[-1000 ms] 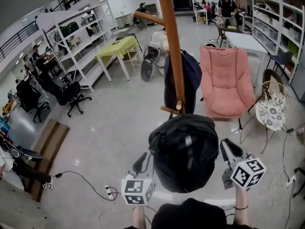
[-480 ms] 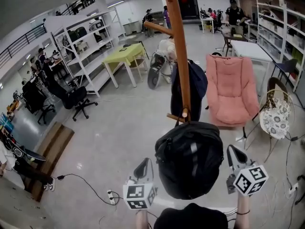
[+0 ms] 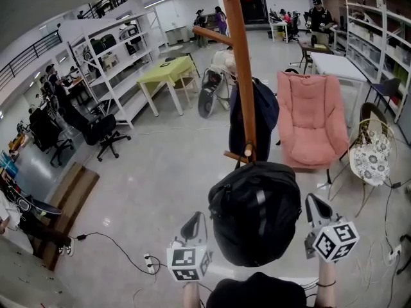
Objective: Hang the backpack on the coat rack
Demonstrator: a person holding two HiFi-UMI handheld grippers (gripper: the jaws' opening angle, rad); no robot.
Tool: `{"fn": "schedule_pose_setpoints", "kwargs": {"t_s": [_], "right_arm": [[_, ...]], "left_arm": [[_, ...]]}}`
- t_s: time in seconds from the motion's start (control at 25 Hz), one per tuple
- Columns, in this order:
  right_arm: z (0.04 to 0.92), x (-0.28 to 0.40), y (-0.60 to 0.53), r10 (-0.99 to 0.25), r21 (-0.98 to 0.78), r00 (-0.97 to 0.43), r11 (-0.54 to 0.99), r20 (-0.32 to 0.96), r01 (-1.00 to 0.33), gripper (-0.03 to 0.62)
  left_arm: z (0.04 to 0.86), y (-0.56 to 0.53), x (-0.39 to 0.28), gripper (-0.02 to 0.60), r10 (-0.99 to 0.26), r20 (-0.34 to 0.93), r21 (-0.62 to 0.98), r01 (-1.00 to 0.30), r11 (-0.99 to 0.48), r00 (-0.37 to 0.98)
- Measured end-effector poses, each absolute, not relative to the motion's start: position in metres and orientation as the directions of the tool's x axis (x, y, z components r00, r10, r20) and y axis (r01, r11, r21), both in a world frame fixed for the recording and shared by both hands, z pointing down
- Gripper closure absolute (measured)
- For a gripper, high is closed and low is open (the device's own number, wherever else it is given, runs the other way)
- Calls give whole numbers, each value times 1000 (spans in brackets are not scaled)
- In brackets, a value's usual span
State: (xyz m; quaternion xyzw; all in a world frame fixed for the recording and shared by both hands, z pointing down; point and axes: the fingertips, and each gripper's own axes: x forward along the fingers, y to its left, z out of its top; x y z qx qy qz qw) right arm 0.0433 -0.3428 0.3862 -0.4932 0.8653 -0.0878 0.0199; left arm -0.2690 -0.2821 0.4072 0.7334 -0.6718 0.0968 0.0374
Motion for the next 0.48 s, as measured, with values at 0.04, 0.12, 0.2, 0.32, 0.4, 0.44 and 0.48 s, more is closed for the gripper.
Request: {"fn": "schedule_pose_setpoints", "kwargs": {"t_s": [0.04,0.12,0.2,0.32,0.4,0.44,0.48], "right_arm": [[387,43,-343,-858,-170,-512,497,53,-851,582],[388,44,-343,-859,-171,-509,494,53,-853,582],[390,46,-344,-861,-168,-505,491,52,-855,580],[390,48,-344,-863,-173,-502,487,54,-856,582],[388,48,-343,-866,-173,-497,483,54,-859,582],[388,48,-342,-866,-172,-496,482,53,-859,582],[387,47,-341,-867,-170,-496,482,51,-860,582]], "left_arm": [[408,-282,-269,555,-978,193,-73,-993,-95,79],[409,-281,-270,555,-978,195,-71,-993,-94,78],[410,-281,-269,555,-977,198,-70,-993,-93,78],[410,-281,-268,557,-977,197,-72,-993,-92,76],[409,-280,-270,560,-978,194,-72,-993,-90,74],[408,-279,-271,560,-979,192,-73,-993,-88,73],[408,-278,-272,561,-979,189,-74,-994,-87,72]]}}
